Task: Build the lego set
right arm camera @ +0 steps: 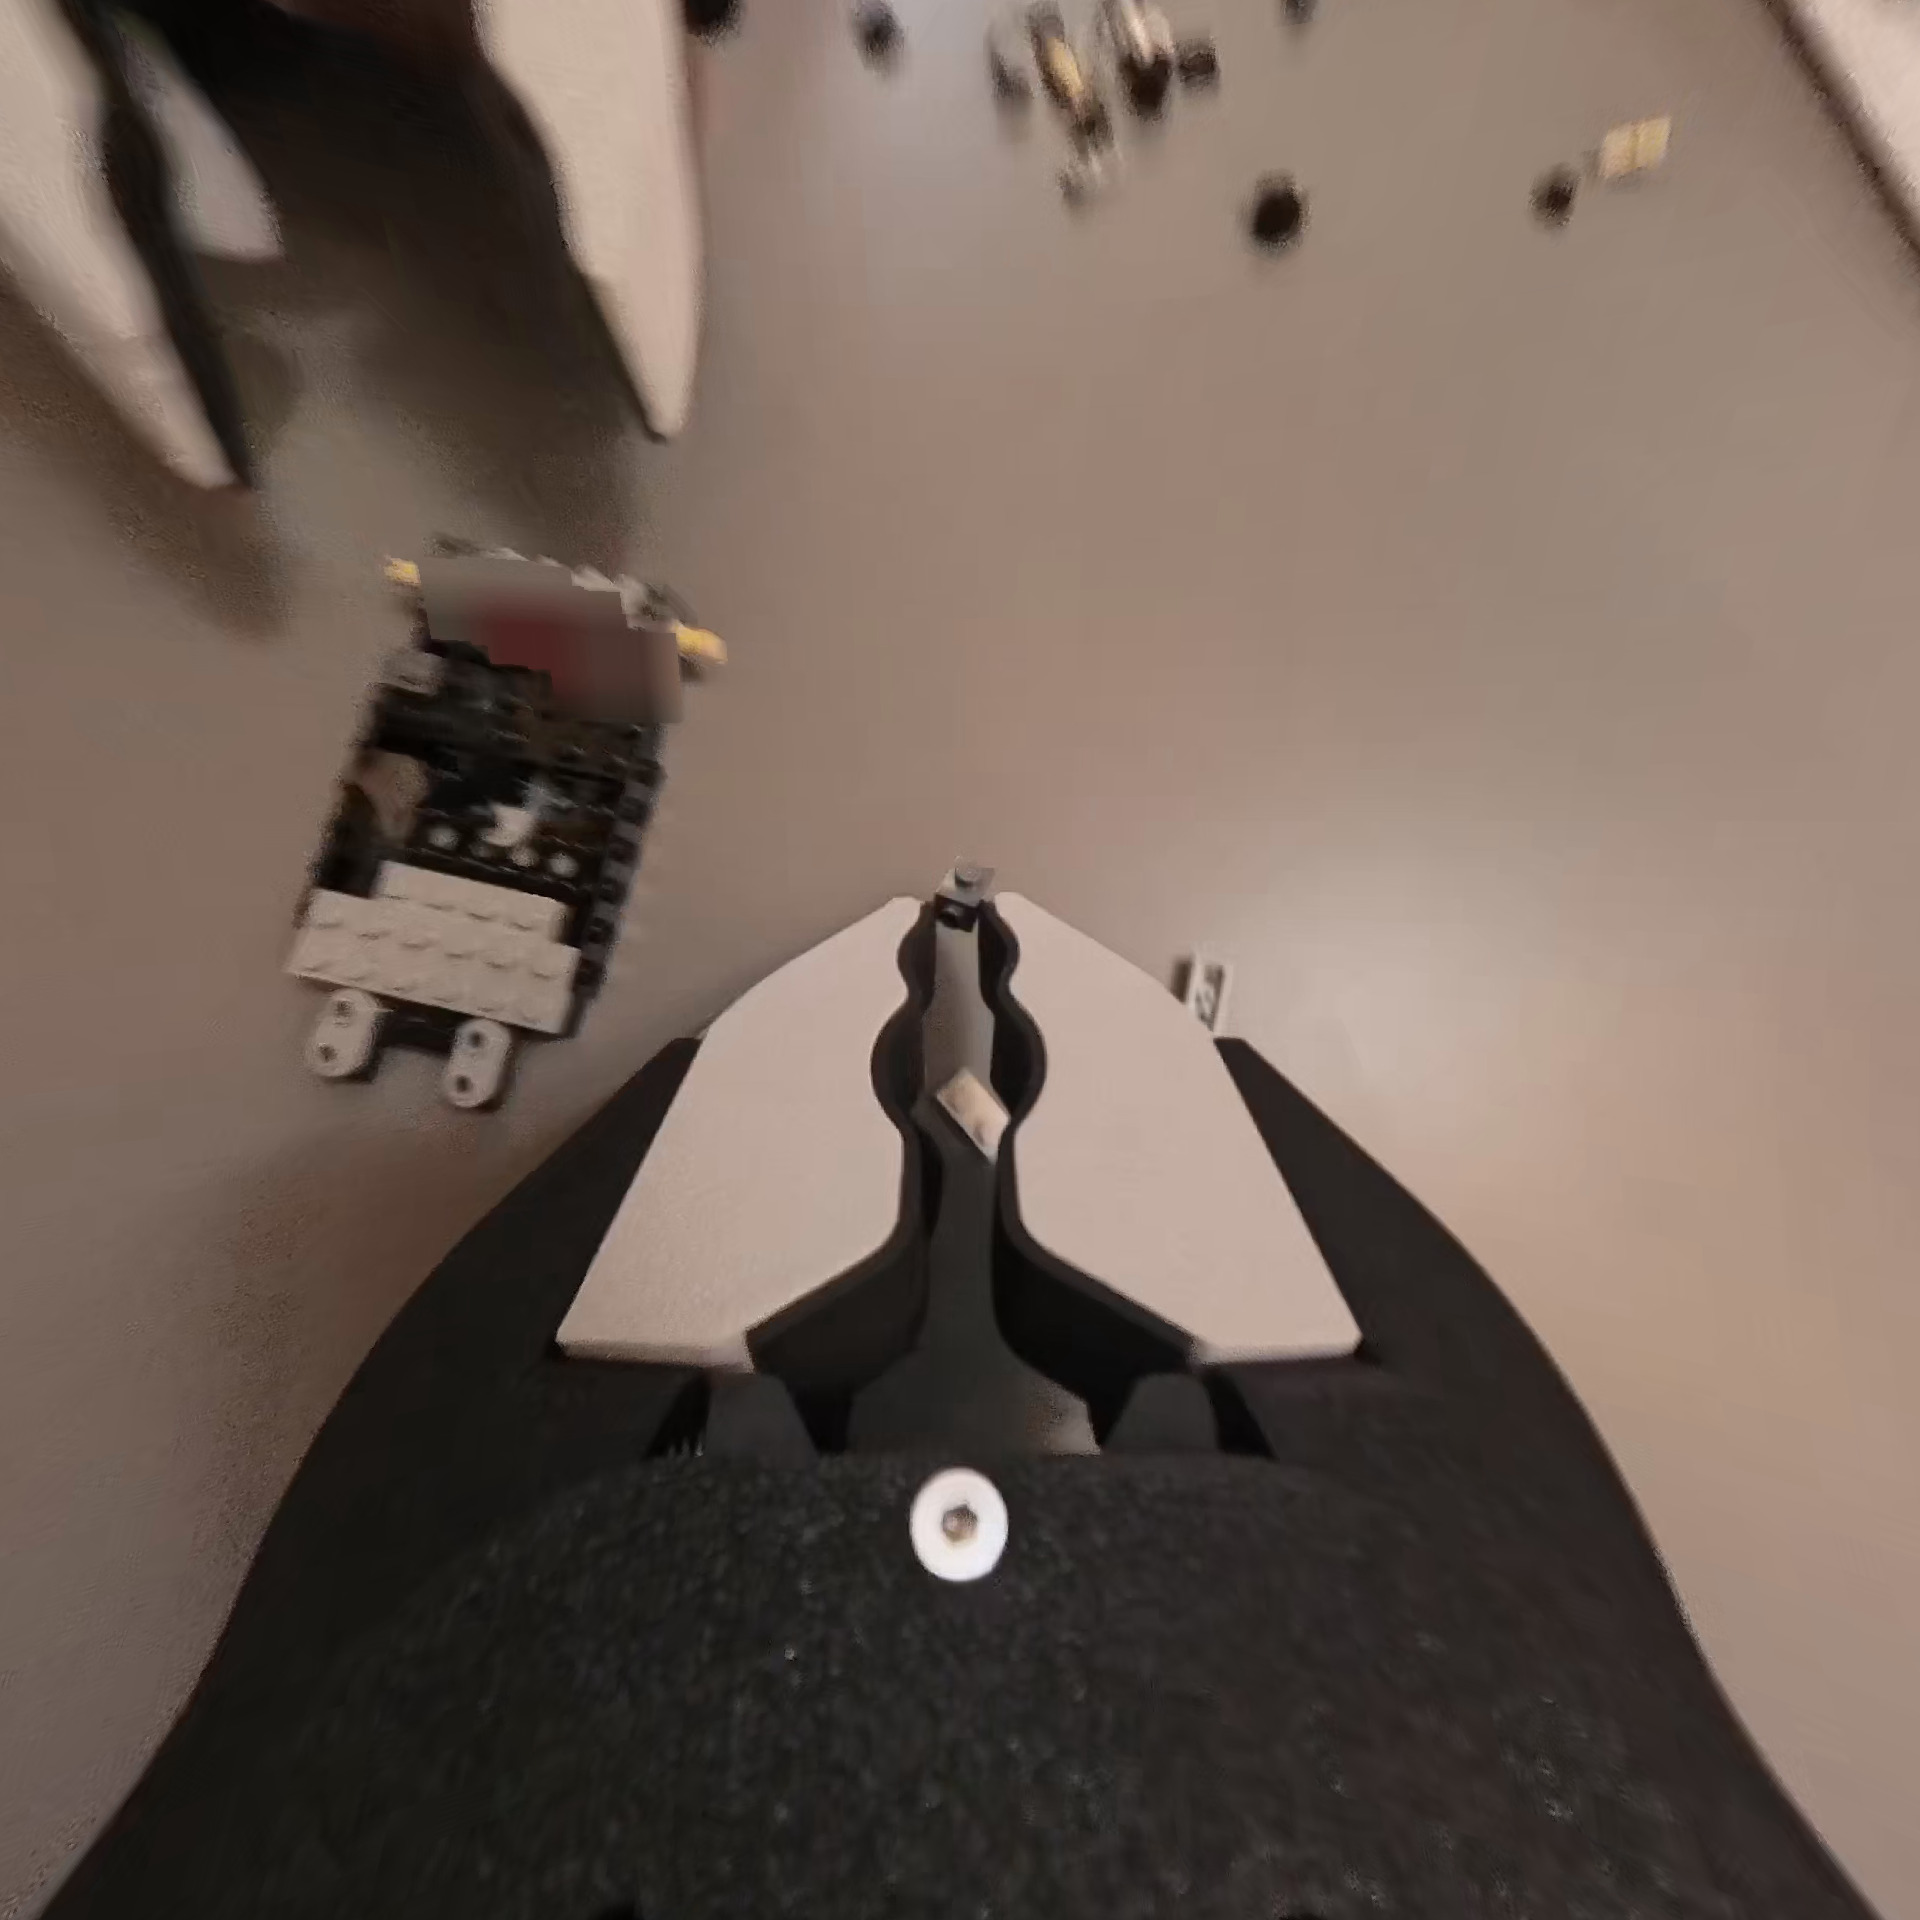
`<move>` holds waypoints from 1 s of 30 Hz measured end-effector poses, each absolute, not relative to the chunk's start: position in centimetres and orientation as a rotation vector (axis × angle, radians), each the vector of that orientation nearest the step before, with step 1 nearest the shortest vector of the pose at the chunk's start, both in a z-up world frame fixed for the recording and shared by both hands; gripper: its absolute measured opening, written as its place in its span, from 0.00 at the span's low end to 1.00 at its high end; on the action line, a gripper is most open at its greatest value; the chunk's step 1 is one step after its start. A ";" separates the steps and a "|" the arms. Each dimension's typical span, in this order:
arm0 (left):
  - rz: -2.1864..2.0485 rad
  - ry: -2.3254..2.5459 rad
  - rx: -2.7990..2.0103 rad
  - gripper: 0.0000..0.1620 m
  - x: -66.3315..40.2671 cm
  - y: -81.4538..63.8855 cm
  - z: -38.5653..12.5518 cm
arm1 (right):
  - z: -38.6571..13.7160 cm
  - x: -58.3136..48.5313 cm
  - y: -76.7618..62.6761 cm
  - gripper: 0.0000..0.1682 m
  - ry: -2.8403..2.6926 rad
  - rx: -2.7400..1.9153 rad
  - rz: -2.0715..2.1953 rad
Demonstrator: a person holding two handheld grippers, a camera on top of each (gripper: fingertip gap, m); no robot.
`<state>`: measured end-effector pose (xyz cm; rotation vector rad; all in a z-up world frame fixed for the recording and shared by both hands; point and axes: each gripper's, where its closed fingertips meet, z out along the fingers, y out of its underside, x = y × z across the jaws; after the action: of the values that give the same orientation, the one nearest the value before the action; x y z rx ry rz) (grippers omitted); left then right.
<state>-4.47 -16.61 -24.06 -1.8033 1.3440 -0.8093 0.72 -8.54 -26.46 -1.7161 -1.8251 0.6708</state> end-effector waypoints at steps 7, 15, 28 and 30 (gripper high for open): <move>-1.312 0.782 -1.849 0.21 -3.8 -14.6 -18.5 | -20.3 -1.6 -13.0 0.04 -1.839 -1.192 0.720; -1.457 0.663 -1.854 0.09 -2.0 -15.9 -17.1 | -17.1 -2.5 -15.8 0.04 -1.827 -0.946 0.599; -1.587 0.547 -1.732 0.04 0.5 -17.9 -14.7 | -15.0 -0.3 -17.5 0.04 -1.638 -0.976 0.617; -1.654 0.499 -1.714 0.04 0.6 -18.0 -14.5 | -14.8 -0.2 -17.7 0.04 -1.577 -1.014 0.640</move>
<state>0.58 -18.04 -14.49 -1.7143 0.4988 -1.6539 -0.22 -17.73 -14.85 -1.0137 -1.5774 0.6397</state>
